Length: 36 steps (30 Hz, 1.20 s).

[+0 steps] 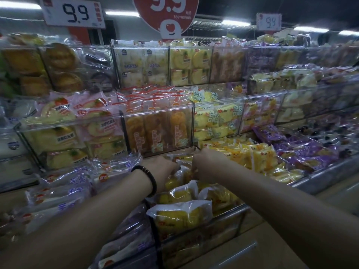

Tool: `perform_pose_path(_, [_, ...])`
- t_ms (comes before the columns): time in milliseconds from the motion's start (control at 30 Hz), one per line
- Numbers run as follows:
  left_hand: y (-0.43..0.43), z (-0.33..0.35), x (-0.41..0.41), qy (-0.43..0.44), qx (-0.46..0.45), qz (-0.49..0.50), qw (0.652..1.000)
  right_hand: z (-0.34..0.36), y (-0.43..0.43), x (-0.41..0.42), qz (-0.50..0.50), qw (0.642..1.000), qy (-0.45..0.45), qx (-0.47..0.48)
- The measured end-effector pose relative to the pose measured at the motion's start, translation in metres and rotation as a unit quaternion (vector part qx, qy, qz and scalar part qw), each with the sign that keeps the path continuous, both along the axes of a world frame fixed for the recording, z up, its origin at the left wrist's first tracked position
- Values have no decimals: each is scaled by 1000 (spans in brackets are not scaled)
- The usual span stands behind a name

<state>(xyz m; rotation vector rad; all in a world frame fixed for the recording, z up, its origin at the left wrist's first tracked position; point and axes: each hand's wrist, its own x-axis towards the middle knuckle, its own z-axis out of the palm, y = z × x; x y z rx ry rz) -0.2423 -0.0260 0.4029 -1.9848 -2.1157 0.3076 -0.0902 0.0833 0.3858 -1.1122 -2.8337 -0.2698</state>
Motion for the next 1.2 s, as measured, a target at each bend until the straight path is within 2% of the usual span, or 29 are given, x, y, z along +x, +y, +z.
perform_pose_path(167, [4, -3, 3, 13, 9, 23, 1000, 1, 2, -16, -23, 999, -24, -18])
perform_pose_path(367, [10, -4, 6, -8, 16, 43, 999, 15, -1, -6, 21, 995, -63, -70])
perform_pose_path(467, [8, 3, 3, -30, 2, 29, 999, 23, -2, 13, 36, 993, 4, -110])
perform_pose_path(533, [3, 9, 2, -61, 6, 23, 998, 31, -6, 27, 64, 990, 75, -104])
perform_pose_path(600, [-6, 18, 6, -108, 36, 7, 993, 39, -9, 41, 95, 985, 106, -99])
perform_pose_path(700, [-22, 24, 11, -180, 98, -41, 978, 46, -16, 58, 112, 983, 63, -129])
perform_pose_path(800, [-38, 17, 14, -254, 32, -60, 965, 45, -19, 64, 112, 979, 23, -166])
perform_pose_path(867, [-45, 11, 15, -272, -16, -61, 960, 43, -23, 63, 109, 979, -5, -173])
perform_pose_path(1033, [-46, 1, 8, -353, -37, -24, 934, 35, -22, 59, 131, 971, -13, -199])
perform_pose_path(1100, [-46, -4, 7, -360, -29, -11, 932, 30, -21, 57, 124, 973, 3, -196])
perform_pose_path(1200, [-45, -5, 15, -311, -7, -9, 950, 26, -25, 56, 126, 976, 7, -176])
